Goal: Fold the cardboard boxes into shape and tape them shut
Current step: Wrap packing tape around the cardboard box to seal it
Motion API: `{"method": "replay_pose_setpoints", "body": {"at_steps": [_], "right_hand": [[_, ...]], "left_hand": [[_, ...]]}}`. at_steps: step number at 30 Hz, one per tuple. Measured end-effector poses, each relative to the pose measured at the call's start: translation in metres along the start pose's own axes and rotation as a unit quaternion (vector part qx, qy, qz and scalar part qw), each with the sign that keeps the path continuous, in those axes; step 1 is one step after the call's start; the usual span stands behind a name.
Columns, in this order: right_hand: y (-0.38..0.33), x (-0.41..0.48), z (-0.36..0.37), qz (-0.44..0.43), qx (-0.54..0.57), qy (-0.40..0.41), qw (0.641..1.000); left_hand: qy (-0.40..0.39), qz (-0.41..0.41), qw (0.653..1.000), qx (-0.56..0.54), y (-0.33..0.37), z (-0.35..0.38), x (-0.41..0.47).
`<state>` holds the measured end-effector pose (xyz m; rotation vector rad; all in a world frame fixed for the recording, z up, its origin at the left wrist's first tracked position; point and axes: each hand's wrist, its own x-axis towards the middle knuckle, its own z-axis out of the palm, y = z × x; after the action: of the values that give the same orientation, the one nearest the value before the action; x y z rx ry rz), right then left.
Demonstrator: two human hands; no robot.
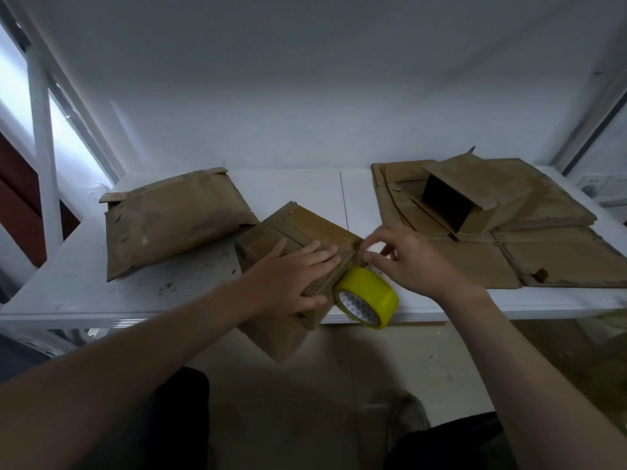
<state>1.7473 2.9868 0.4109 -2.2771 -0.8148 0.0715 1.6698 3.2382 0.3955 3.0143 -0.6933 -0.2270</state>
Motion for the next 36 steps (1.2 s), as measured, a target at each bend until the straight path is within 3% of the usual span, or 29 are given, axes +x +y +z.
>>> {"method": "replay_pose_setpoints", "body": {"at_steps": [2, 8, 15, 25, 31, 36], "right_hand": [[0.002, 0.005, 0.009, 0.007, 0.014, 0.001, 1.000], [0.012, 0.020, 0.033, 0.010, 0.007, -0.124, 0.992], [0.012, 0.024, 0.041, 0.006, 0.026, -0.116, 0.993], [0.009, 0.031, 0.039, 0.025, -0.001, -0.076, 0.997], [0.029, 0.027, 0.026, 0.160, -0.087, 0.025, 0.983], [0.051, 0.022, 0.033, 0.307, -0.236, -0.039, 0.921]], "left_hand": [[-0.012, 0.005, 1.000, 0.011, -0.012, -0.005, 0.000], [-0.041, 0.015, 0.999, 0.016, -0.045, -0.013, -0.003], [-0.003, -0.003, 1.000, -0.014, -0.072, -0.010, -0.002], [0.097, -0.001, 0.982, -0.160, -0.092, 0.005, 0.006], [0.140, -0.014, 0.967, -0.211, -0.097, 0.009, 0.012], [0.161, -0.044, 0.960, -0.224, -0.097, 0.006, 0.020]]}}
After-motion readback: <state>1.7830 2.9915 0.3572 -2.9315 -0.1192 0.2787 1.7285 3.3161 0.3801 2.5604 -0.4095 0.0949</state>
